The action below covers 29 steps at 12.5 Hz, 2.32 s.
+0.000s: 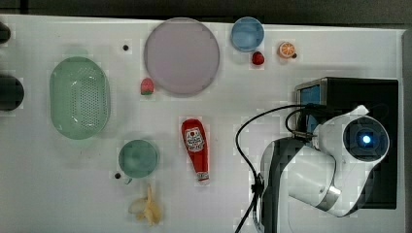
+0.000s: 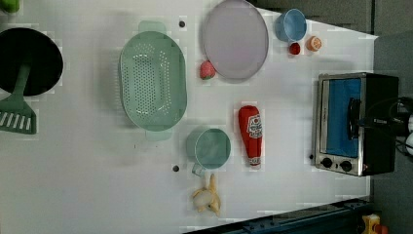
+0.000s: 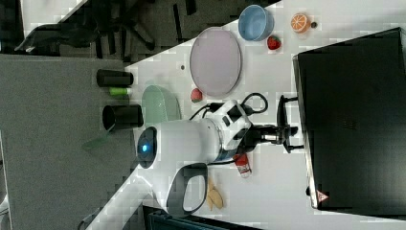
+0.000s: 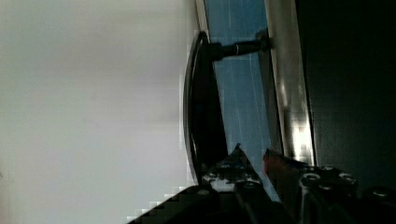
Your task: Flap open oven.
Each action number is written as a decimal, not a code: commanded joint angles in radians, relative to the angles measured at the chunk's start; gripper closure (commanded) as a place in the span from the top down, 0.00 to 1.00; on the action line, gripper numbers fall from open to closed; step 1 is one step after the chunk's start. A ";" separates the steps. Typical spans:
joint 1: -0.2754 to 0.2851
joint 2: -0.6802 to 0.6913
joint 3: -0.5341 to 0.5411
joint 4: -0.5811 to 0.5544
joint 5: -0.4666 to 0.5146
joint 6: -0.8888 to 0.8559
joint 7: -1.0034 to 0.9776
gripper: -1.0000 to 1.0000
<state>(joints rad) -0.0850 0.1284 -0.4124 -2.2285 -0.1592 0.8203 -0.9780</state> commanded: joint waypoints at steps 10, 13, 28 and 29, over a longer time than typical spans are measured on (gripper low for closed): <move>0.069 0.043 0.049 0.006 -0.264 0.003 0.185 0.18; 0.094 0.055 0.079 0.006 -0.359 -0.032 0.312 0.18; 0.249 0.310 0.226 0.019 -0.694 -0.154 0.804 0.18; 0.262 0.339 0.230 0.029 -0.694 -0.154 0.831 0.18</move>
<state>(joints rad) 0.1635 0.4612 -0.1787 -2.2031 -0.8335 0.6724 -0.2384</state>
